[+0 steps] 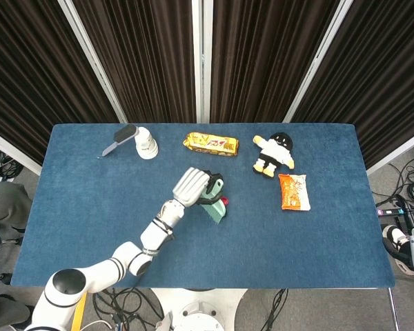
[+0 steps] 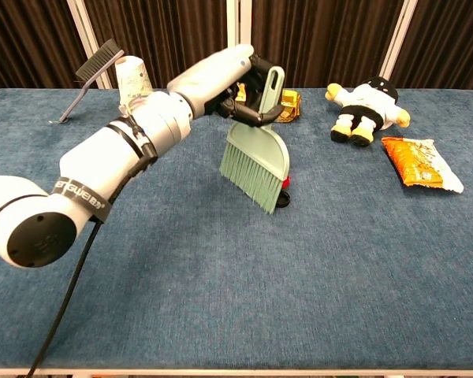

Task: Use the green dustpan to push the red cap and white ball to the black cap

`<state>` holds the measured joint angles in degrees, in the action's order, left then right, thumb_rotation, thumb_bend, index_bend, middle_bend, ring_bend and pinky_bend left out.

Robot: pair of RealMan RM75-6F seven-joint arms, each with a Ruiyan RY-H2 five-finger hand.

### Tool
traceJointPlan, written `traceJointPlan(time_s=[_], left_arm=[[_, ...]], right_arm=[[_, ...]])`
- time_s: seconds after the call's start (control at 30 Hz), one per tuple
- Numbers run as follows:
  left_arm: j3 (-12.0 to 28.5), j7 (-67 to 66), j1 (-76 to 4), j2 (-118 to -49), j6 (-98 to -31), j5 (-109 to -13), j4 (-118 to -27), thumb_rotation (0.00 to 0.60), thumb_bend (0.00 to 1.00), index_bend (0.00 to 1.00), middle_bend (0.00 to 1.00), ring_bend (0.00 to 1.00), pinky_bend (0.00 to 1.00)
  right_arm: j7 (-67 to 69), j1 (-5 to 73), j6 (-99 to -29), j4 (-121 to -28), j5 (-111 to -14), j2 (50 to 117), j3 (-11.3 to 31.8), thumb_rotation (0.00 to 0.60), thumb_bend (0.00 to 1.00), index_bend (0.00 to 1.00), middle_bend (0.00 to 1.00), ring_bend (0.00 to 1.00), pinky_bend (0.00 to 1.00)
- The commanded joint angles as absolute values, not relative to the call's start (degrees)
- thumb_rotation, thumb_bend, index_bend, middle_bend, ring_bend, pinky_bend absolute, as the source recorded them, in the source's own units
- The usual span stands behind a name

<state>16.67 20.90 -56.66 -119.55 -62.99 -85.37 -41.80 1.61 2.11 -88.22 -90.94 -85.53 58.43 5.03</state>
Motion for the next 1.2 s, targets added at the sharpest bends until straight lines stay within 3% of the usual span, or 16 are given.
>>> traceJointPlan(time_s=[0.03,0.47,0.73,0.93,1.07,1.13,1.2], left_arm=[[16.0,21.9,-55.2,-116.8,-64.4,-85.5,-44.3,0.552,0.42,0.55,0.65,0.63,0.88],[8.0,16.4,-42.9,-91.9,-69.2,-87.0,-68.2,0.538,0.42,0.55,0.65,0.63,0.88],[2.5,9.5,-37.8,-77.1,-63.4,-83.5,-80.0,0.518,0.42,0.55,0.65,0.63,0.88],[0.0,1.7,-39.5,-73.2,-52.9,-79.3,-84.0,0.502,0.42,0.55,0.65,0.63,0.88],[0.1,-2.3,-41.9,-74.6,-46.6,-76.1,-84.3,0.501,0.42,0.54,0.64,0.63,0.87],[0.3,-3.7,-42.5,-75.8,-45.3,-75.1,-83.7,0.502,0.40,0.48,0.61,0.59,0.83],[0.9,-5.0,-43.1,-76.9,-44.3,-73.9,-83.4,0.517,0.31,0.33,0.52,0.48,0.71]], right_arm=[[1.7,2.2,-88.1,-90.9,-85.6,58.4,5.0,0.600,0.15,0.04,0.22,0.01,0.12],[1.2,3.1,-87.7,-91.2,-87.1,58.6,4.9,0.600,0.15,0.04,0.22,0.01,0.12],[0.7,3.4,-87.6,-91.6,-87.5,58.9,4.8,0.600,0.15,0.04,0.22,0.01,0.12],[0.2,3.4,-87.8,-92.1,-87.8,59.0,4.7,0.600,0.15,0.04,0.22,0.01,0.12],[-0.1,3.1,-88.2,-92.5,-87.9,58.9,4.6,0.600,0.15,0.04,0.22,0.01,0.12],[-0.2,2.9,-88.4,-92.7,-87.9,58.7,4.5,0.600,0.15,0.04,0.22,0.01,0.12],[-0.4,2.7,-88.8,-93.0,-87.7,58.5,4.5,0.600,0.15,0.04,0.22,0.01,0.12]])
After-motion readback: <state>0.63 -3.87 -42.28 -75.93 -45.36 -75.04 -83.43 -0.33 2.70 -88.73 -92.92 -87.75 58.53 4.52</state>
